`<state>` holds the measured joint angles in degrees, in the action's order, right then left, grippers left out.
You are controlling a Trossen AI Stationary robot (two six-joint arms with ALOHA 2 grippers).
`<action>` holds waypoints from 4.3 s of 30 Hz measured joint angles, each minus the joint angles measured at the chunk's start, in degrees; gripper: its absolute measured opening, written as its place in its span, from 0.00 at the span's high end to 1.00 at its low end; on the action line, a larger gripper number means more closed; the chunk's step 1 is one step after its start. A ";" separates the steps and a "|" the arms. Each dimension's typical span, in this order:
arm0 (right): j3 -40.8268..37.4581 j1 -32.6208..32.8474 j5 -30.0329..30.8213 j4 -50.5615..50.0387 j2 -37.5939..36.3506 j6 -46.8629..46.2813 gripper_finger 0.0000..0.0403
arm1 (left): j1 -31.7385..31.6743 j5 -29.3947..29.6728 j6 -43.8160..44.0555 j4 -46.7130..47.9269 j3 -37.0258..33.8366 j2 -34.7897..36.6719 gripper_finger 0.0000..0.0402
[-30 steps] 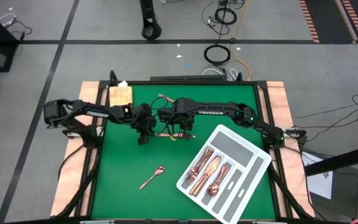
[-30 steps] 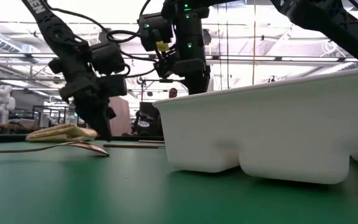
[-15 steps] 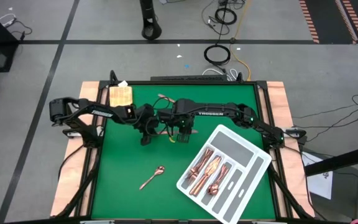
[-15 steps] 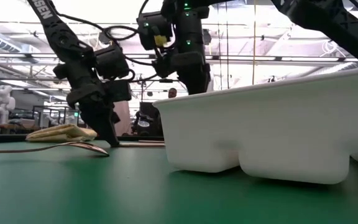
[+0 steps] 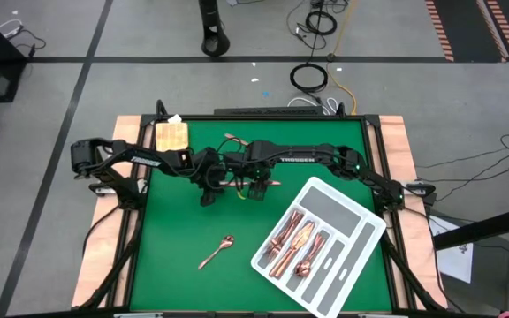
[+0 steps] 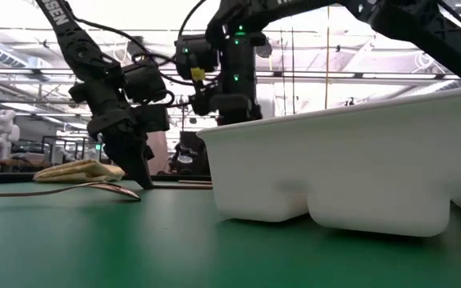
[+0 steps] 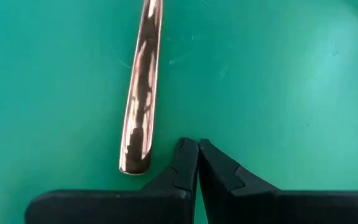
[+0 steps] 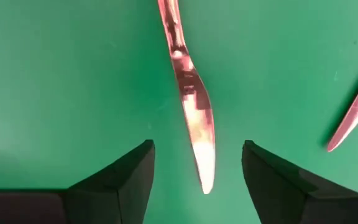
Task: Sort silverware
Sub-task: Put the bronze knife into the silverware tray
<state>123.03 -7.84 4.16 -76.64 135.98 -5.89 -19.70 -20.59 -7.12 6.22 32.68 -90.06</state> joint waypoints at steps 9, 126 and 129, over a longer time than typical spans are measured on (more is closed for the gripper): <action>-1.71 0.09 -0.02 0.40 0.00 1.26 0.45 | 0.30 2.63 -0.48 5.21 -0.25 13.51 0.99; 1.37 -2.24 -4.01 -1.34 0.60 6.75 0.86 | -2.93 1.86 -0.84 8.93 3.43 18.60 0.98; 1.37 -2.77 -4.00 -1.74 0.59 6.64 0.77 | -2.67 2.95 -2.09 8.82 3.31 17.03 0.99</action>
<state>124.40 -10.61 0.16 -78.38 136.57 0.75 -22.37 -17.64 -9.22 15.03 35.99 -73.03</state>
